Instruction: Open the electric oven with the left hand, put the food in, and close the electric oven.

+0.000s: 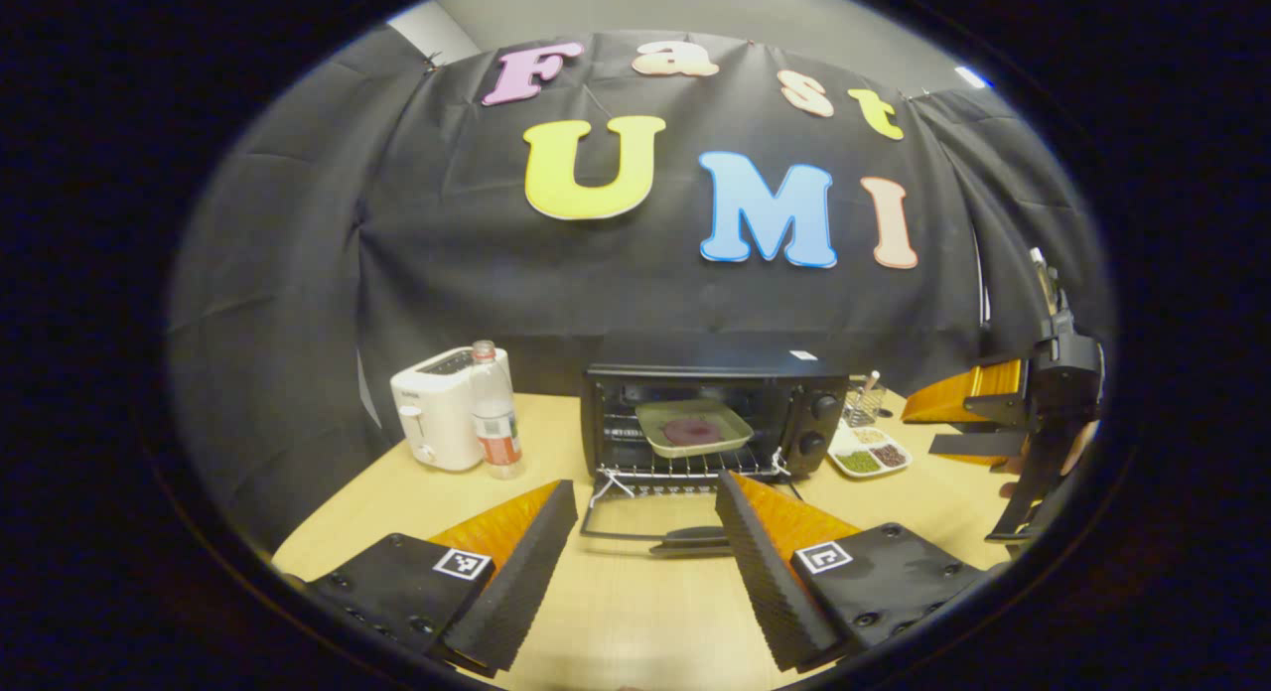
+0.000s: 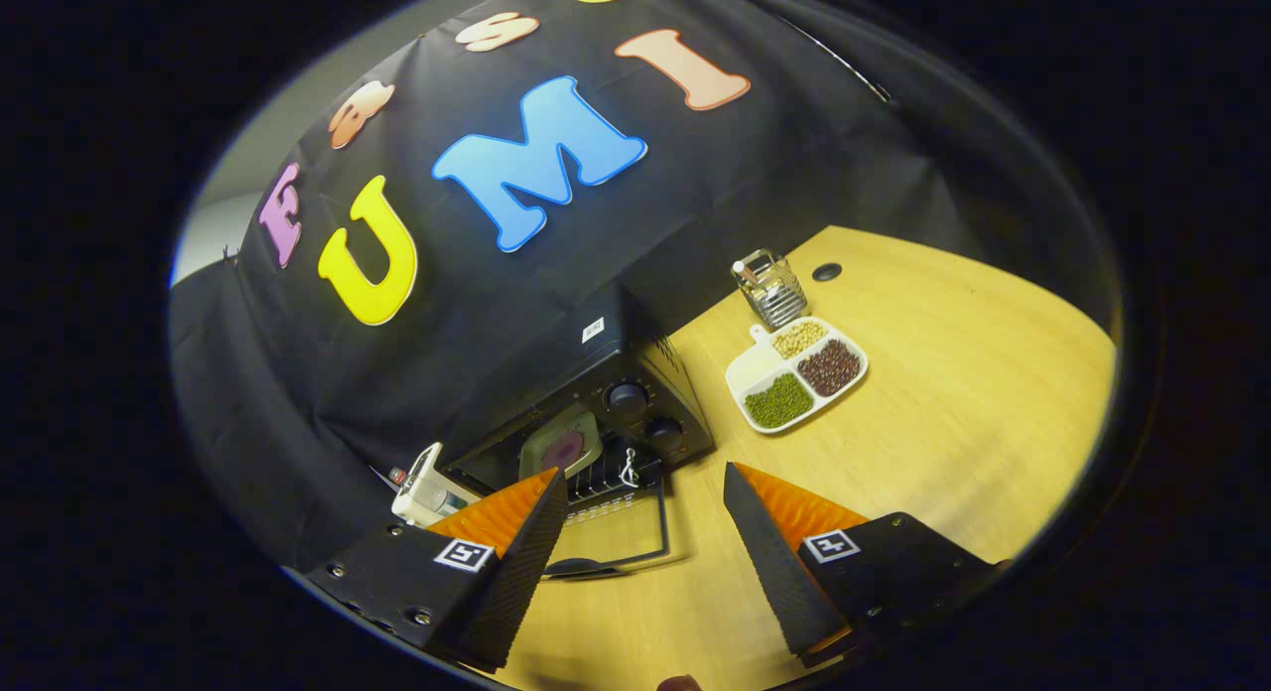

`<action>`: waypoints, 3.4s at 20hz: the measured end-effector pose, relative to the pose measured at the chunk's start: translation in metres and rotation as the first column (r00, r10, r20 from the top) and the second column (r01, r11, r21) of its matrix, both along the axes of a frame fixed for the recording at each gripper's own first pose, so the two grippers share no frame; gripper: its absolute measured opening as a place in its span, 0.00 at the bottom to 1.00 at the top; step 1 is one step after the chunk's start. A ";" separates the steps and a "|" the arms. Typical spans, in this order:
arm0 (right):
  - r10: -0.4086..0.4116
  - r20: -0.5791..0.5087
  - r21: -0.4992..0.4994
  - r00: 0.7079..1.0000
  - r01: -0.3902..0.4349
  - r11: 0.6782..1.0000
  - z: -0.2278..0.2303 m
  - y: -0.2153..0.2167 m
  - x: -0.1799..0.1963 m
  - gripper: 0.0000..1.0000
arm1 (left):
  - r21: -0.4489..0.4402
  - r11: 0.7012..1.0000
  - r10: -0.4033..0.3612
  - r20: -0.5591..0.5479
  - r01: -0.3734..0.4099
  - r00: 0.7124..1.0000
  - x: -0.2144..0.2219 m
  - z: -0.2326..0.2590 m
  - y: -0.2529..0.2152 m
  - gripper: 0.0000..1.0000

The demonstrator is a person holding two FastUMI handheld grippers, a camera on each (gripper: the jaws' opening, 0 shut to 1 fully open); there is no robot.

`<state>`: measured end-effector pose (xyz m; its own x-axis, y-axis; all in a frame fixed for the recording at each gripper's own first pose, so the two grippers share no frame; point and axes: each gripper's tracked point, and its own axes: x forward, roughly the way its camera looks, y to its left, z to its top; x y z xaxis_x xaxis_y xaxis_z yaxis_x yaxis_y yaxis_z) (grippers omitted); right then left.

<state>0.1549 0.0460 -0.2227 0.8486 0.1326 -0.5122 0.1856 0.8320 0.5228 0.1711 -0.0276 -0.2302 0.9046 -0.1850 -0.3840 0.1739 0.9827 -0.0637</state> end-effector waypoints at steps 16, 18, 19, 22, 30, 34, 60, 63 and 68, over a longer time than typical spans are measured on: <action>0.082 0.165 -0.469 0.983 0.005 0.883 0.048 -0.067 -0.048 0.98 | -0.021 0.992 -0.126 -0.337 0.126 0.933 0.014 -0.143 -0.070 0.96; 0.080 0.161 -0.478 0.984 0.006 0.878 0.049 -0.067 -0.052 0.98 | -0.022 0.993 -0.119 -0.361 0.119 0.925 0.019 -0.157 -0.072 0.92; 0.076 0.160 -0.477 0.984 0.010 0.879 0.049 -0.067 -0.054 0.98 | -0.017 0.993 -0.111 -0.373 0.113 0.921 0.021 -0.164 -0.071 0.94; 0.081 0.172 -0.475 0.982 0.011 0.880 0.053 -0.070 -0.057 0.98 | -0.003 0.995 -0.092 -0.415 0.100 0.905 0.023 -0.184 -0.069 1.00; 0.037 0.186 -0.513 0.982 0.065 0.856 0.060 -0.099 -0.055 0.98 | 0.100 0.989 -0.068 -0.366 0.112 0.928 0.035 -0.193 -0.069 0.96; 0.064 0.197 -0.515 0.978 0.048 0.856 0.064 -0.093 -0.051 0.98 | 0.136 0.984 -0.063 -0.324 0.112 0.944 0.036 -0.180 -0.068 0.96; 0.046 0.193 -0.488 0.980 0.055 0.871 0.063 -0.097 -0.055 0.98 | 0.023 0.999 -0.041 -0.060 0.042 0.997 0.144 -0.051 -0.086 0.96; 0.054 0.209 -0.495 0.977 0.058 0.867 0.072 -0.102 -0.057 0.98 | 0.006 0.999 -0.033 0.000 0.033 0.999 0.143 -0.019 -0.089 0.91; 0.079 0.243 -0.491 0.967 0.052 0.869 0.087 -0.111 -0.062 0.97 | -0.017 1.000 -0.021 0.106 0.023 0.994 0.100 0.045 -0.091 0.95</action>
<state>0.0927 -0.0653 -0.1356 0.9553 -0.0677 -0.2878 0.0925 0.9930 0.0735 0.2711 -0.1187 -0.1853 0.9357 -0.2117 -0.2824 0.2025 0.9773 -0.0618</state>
